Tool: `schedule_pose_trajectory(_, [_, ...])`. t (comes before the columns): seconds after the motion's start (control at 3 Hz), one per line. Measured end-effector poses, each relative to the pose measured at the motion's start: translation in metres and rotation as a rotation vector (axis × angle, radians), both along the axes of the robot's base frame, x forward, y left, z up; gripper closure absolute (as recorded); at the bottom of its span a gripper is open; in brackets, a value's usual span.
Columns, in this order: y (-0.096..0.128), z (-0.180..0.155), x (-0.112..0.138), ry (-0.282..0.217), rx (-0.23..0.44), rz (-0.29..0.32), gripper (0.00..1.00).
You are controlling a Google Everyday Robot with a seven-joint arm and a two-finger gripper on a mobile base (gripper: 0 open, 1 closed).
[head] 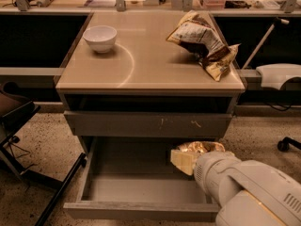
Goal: Place orange can into middle drawer
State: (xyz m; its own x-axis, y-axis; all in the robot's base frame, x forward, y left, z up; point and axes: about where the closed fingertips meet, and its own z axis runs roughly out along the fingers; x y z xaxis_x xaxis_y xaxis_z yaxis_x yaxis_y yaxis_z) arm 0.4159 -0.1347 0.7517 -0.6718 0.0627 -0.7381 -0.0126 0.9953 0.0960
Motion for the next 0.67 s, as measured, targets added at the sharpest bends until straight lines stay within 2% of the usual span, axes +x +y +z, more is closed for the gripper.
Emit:
schedule_pose_trajectory(0.33, [0.037, -0.075, -0.013, 0.146, -0.005, 0.069, 1.0])
schedule_pose_trajectory(0.67, [0.083, -0.143, -0.012, 0.261, -0.027, 0.156, 1.0])
